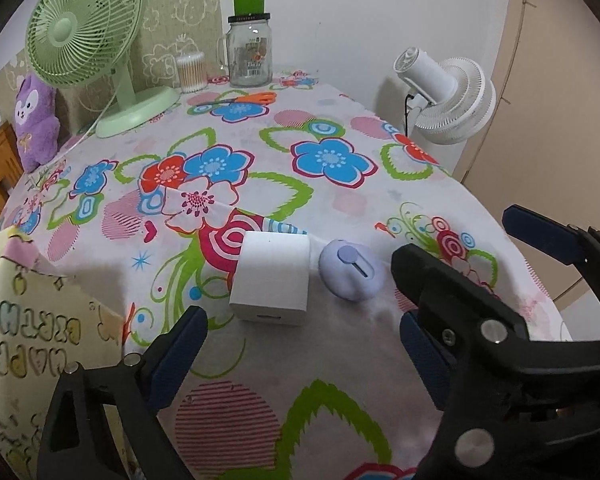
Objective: Organize rigid objects
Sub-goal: 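Grasp the white cube with the left tool while the right tool grasps the lavender device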
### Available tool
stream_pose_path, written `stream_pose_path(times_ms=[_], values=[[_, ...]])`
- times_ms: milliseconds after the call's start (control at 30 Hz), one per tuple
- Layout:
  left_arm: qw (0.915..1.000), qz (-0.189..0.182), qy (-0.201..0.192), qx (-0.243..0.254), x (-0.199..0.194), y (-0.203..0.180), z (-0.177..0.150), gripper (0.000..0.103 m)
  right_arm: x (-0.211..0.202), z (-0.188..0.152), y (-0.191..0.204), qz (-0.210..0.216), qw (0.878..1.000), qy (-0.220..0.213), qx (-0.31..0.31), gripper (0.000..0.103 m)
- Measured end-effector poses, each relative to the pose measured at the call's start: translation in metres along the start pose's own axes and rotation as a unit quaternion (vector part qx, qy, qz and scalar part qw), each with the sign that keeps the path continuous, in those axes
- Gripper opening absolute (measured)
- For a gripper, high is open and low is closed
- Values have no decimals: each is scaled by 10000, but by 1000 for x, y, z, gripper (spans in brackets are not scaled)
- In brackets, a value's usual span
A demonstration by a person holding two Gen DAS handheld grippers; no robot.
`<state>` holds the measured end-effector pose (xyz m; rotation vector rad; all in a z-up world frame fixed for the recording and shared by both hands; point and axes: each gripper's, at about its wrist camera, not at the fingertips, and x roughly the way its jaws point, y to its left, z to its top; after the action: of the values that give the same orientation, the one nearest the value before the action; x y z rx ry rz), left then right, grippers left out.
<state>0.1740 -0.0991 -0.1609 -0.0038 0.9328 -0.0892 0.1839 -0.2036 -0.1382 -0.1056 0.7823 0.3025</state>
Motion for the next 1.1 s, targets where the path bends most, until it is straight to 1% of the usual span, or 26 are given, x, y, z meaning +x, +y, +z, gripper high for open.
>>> stream_pose_path(times_ms=[233,433,600,667,700,733,800,833,967,1100], values=[[10000,39,59,-2,14,2,6,88,13,2,-4,-16,9999,117,101,89],[10000,84,31,42,20,3,9,86,21,3,-6,-35,9997,196,134,89],[9999,133,-44,76,21,5,12,76,28,3,-8,0,9993,278,266,89],[9999,140,-47,66,21,7,13,67,29,4,-8,10,9990,299,340,89],[9999,136,-48,63,20,8,13,64,30,4,-8,21,9989,311,349,89],[9999,123,-50,46,19,10,13,58,30,5,-7,28,9989,320,350,89],[9999,123,-57,35,18,12,13,50,30,6,-5,14,9991,312,304,89],[9999,117,-59,18,18,13,13,42,30,7,-4,4,9991,312,276,89],[9999,72,-25,-152,16,21,13,41,29,10,2,33,9993,293,239,89],[9990,322,-102,-280,12,29,11,40,32,12,9,60,9993,318,188,89]])
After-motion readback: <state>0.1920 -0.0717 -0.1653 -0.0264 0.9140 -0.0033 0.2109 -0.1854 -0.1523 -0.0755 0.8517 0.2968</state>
